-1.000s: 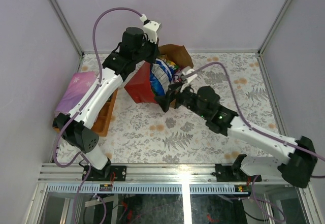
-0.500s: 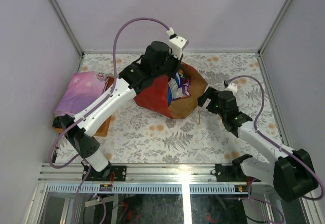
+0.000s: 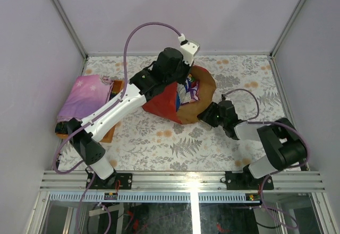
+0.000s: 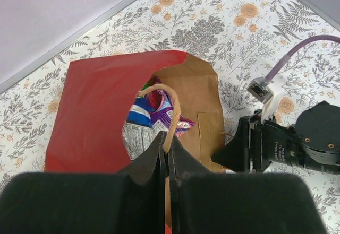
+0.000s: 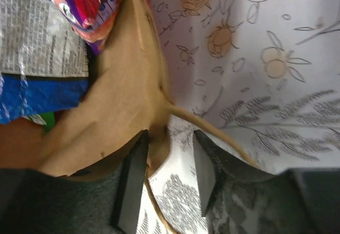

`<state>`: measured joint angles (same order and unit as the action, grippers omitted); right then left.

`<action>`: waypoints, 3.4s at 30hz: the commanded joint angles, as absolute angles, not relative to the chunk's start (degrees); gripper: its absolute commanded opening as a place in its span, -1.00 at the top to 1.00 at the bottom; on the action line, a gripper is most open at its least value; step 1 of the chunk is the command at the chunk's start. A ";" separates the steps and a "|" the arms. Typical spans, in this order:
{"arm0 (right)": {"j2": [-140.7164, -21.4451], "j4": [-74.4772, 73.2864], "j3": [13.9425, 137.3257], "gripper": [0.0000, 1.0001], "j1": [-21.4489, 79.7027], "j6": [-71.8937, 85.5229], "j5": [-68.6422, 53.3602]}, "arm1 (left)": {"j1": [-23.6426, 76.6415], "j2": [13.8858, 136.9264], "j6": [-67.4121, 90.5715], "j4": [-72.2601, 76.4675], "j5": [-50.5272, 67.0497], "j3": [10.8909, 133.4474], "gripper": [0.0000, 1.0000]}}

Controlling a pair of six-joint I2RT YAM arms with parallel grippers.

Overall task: Take the snacks out of the paper bag
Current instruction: Adjust the paper bag at the center of the board, then take out the snack from the paper bag.

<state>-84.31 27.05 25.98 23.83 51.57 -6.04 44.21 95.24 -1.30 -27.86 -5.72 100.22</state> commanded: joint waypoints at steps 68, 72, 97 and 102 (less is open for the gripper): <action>-94.30 44.38 46.31 -0.99 36.13 56.98 -4.17 | 29.08 89.14 -1.63 -13.15 -8.41 82.77 0.98; -102.57 45.78 51.74 -0.96 36.39 60.86 -1.21 | 28.85 89.05 -1.60 -13.07 -7.56 82.57 0.96; -127.18 53.16 74.17 0.34 37.00 67.12 -0.53 | 28.17 89.82 -0.97 -13.10 -4.71 82.69 0.95; -127.42 52.33 75.53 1.00 37.00 66.54 -2.28 | 28.05 90.01 -1.18 -13.64 -5.06 82.95 0.95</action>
<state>-128.09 48.73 72.34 36.34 66.78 -1.17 28.45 90.87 -1.67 -16.40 -5.32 83.09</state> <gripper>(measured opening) 0.056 0.024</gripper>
